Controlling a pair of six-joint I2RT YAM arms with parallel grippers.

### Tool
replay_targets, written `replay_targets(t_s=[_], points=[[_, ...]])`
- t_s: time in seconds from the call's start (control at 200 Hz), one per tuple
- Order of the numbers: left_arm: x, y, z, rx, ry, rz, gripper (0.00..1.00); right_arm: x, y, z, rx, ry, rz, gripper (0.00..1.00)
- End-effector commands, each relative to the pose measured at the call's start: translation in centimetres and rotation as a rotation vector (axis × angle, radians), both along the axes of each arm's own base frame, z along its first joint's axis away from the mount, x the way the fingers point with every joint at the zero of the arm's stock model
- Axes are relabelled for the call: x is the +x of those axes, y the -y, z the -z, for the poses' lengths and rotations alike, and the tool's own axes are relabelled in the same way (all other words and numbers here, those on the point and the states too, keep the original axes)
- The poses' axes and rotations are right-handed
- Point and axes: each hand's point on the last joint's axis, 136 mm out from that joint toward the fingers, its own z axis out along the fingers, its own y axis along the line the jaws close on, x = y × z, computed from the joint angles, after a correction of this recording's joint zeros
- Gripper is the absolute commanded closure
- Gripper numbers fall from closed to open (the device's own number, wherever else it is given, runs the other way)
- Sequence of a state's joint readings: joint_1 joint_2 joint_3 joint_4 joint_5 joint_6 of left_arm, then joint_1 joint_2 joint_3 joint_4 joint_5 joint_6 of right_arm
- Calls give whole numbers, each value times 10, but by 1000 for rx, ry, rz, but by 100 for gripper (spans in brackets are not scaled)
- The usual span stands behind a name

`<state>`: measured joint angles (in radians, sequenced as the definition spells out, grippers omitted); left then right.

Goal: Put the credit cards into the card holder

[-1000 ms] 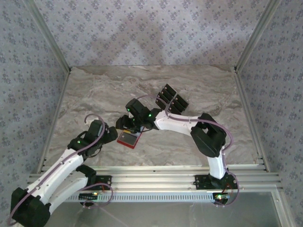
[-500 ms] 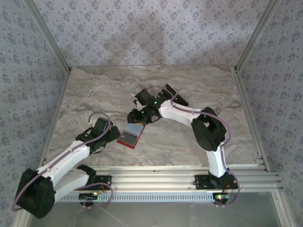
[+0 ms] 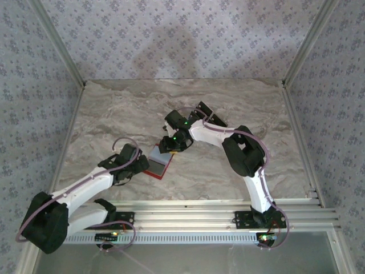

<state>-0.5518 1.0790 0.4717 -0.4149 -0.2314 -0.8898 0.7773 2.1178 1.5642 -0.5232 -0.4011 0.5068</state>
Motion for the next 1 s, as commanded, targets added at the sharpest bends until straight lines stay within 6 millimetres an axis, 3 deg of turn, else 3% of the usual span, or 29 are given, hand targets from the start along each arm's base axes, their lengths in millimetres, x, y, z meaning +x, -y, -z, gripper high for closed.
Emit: replay_targets(t_s=[0.0,0.32,0.625,0.765,0.815,0.994], points=[[-1,5,6,3,-16,-5,3,3,2,13,-24,-17,-6,51],[10,14,20,81,-98,40,3,4,37,33,-105,-27,82,51],[38,21,21,153,-97,98,3,-22,68,46,-160,-57,175,51],[59,22,18,166,-85,126,3,-34,69,39,-137,-63,233,51],[66,23,16,171,-79,139,3,-47,75,44,-147,-81,244,51],[88,29,10,173,-67,195,3,-53,65,25,-112,-42,260,51]])
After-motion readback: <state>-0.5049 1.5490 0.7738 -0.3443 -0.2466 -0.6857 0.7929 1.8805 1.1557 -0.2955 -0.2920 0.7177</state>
